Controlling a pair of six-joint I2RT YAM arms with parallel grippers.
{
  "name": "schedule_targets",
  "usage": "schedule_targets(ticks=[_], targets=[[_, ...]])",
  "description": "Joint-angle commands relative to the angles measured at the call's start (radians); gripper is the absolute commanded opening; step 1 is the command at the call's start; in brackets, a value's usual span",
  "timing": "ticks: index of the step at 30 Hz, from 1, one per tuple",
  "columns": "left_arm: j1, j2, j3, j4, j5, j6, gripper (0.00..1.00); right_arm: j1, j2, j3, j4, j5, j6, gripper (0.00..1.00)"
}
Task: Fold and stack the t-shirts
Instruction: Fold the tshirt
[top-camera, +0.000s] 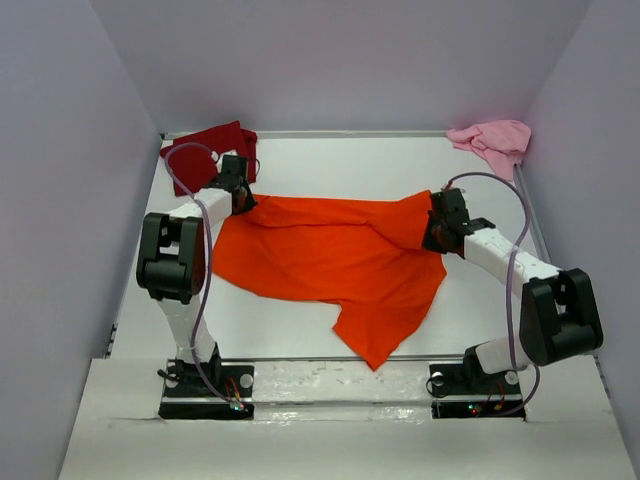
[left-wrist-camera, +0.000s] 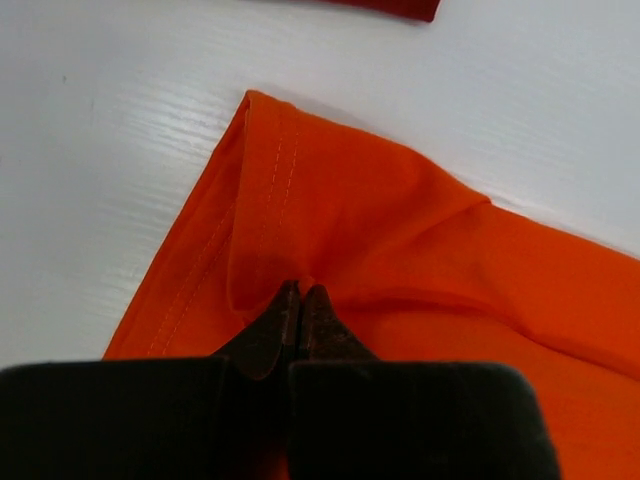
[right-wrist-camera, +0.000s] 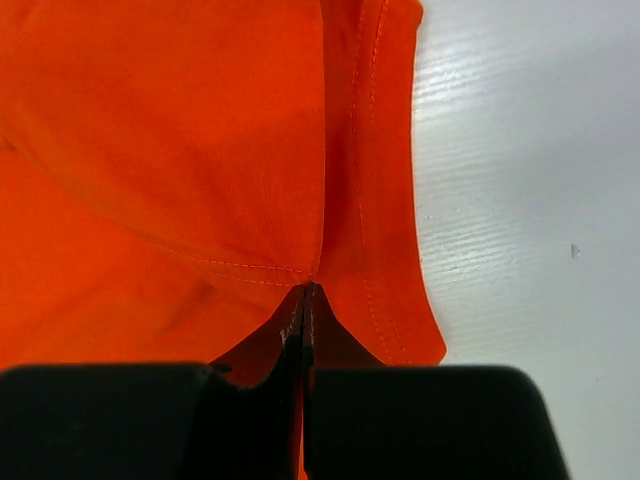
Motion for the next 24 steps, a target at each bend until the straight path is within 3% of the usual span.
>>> schedule_targets(ticks=[1,2,3,4,5,6,9,17,21,24], targets=[[0.02,0.035,0.024,-0.067,0.034,-0.029,0.0,0.004,0.01,-0.017,-0.006,-0.036,0.038,0.0],[0.021,0.049,0.031,-0.077,0.037,-0.032,0.02,0.004,0.012,-0.022,-0.008,-0.042,0.041,0.02],[0.021,0.061,0.031,-0.081,0.039,-0.033,0.05,0.004,0.012,-0.028,-0.008,-0.048,0.041,0.11],[0.021,0.067,0.024,-0.084,0.036,-0.033,0.1,0.004,0.009,-0.031,-0.012,-0.055,0.041,0.33],[0.021,0.063,0.018,-0.08,0.028,-0.034,0.18,0.004,0.004,-0.034,-0.014,-0.052,0.044,0.41],[0.021,0.051,0.014,-0.077,0.014,-0.039,0.4,0.004,0.001,-0.034,-0.017,-0.044,0.043,0.47],[0.026,0.028,0.02,-0.086,-0.004,-0.046,0.62,0.004,-0.025,-0.028,-0.04,-0.038,0.041,0.66],[0.026,-0.185,0.063,-0.046,-0.003,-0.056,0.68,0.004,-0.091,0.076,-0.077,-0.048,0.004,0.7],[0.026,-0.216,0.115,-0.074,0.031,-0.04,0.68,0.013,-0.022,0.185,-0.064,-0.087,-0.019,0.7],[0.024,-0.297,0.049,-0.013,0.06,-0.033,0.68,0.013,0.083,0.26,-0.045,-0.1,-0.045,0.7]])
